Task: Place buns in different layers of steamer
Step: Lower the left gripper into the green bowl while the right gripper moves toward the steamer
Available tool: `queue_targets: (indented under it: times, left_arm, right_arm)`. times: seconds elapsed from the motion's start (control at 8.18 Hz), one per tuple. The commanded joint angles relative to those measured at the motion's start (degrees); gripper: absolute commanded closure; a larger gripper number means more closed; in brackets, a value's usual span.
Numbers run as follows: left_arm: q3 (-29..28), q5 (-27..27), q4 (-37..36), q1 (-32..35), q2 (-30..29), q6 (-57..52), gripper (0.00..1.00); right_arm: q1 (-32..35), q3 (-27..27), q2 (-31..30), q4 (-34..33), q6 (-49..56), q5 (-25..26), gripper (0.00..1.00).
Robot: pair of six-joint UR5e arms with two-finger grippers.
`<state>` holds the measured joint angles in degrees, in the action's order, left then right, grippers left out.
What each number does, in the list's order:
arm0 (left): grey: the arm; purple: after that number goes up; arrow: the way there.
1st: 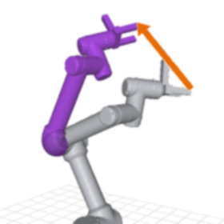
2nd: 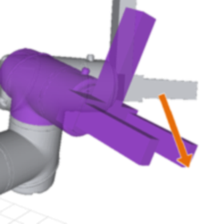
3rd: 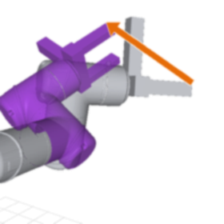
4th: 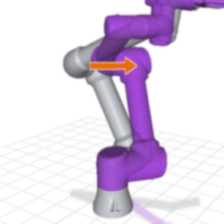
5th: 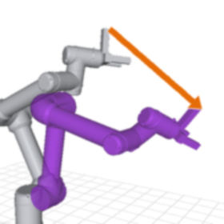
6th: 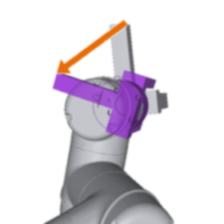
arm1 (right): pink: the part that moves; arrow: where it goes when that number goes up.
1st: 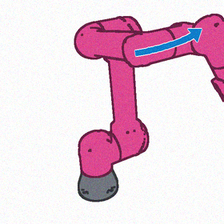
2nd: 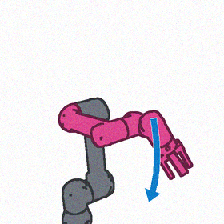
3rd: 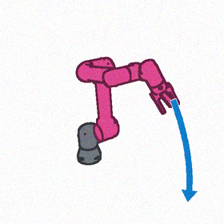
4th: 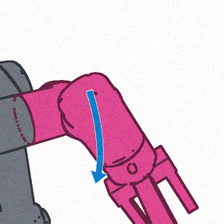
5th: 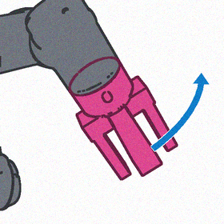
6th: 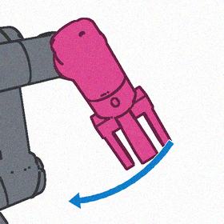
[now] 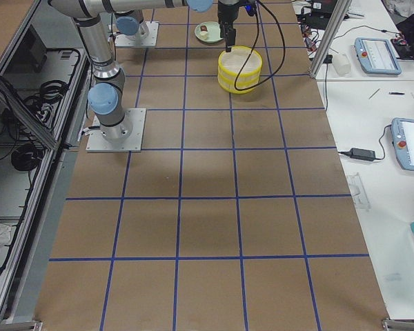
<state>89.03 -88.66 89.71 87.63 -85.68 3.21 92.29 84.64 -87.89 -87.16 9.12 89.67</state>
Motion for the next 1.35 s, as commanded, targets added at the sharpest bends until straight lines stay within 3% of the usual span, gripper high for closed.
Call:
queue_targets:
  times: [0.0,0.24,0.61,0.86,1.22]
  left_arm:
    - [-0.1,-0.5,-0.4,-0.5,-0.3,-0.7,0.00]
    - [0.6,-0.6,-1.2,-2.5,-1.6,-0.2,0.00]
    - [8.2,-0.3,-2.8,-11.6,-6.0,-13.9,0.00]
    - [13.0,-0.6,-3.0,-12.3,-8.3,-22.3,0.00]
    - [15.3,0.0,-2.9,-12.3,-13.4,-33.9,0.00]
  right_arm:
    - [0.0,0.0,0.0,0.0,-0.3,-0.3,0.00]
    - [0.0,0.3,0.0,0.1,-0.8,-0.6,0.00]
    - [0.0,1.6,0.0,-3.2,-0.3,-0.6,0.00]
    - [0.0,1.8,0.1,-4.9,-0.7,-2.4,0.00]
    - [0.0,1.9,0.1,-4.8,-3.6,-2.6,0.00]
